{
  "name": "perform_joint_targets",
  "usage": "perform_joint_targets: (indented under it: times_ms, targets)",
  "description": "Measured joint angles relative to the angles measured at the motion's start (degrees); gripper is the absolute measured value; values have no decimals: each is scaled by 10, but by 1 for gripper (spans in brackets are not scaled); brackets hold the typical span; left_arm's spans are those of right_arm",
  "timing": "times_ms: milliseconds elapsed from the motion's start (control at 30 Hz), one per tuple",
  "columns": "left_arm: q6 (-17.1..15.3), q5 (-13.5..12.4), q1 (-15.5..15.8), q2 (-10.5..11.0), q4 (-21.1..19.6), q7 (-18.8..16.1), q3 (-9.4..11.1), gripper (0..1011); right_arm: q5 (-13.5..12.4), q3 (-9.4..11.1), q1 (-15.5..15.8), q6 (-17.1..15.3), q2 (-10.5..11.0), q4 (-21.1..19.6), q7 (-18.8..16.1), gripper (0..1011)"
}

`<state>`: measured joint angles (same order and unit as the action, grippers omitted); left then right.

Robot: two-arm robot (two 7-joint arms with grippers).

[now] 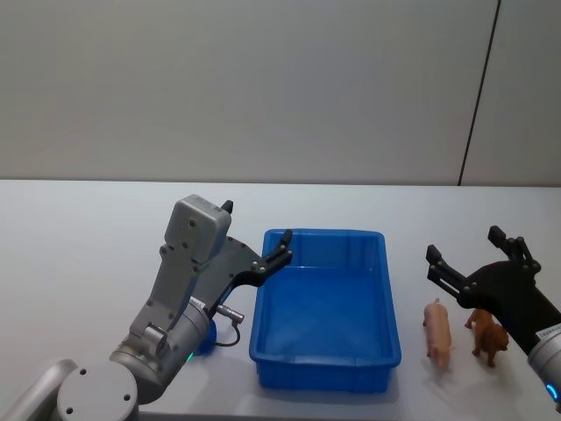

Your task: Pick up the two dolls from the table and place them into the box.

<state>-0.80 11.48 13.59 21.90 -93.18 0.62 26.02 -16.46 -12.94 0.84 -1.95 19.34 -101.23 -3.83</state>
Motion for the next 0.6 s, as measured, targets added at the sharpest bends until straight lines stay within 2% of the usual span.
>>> perform_joint_targets:
  times_ms: [600]
  targets:
    - [0,0,0,0,0,0,0,1002,0,0,0,0,0,0,0,1001]
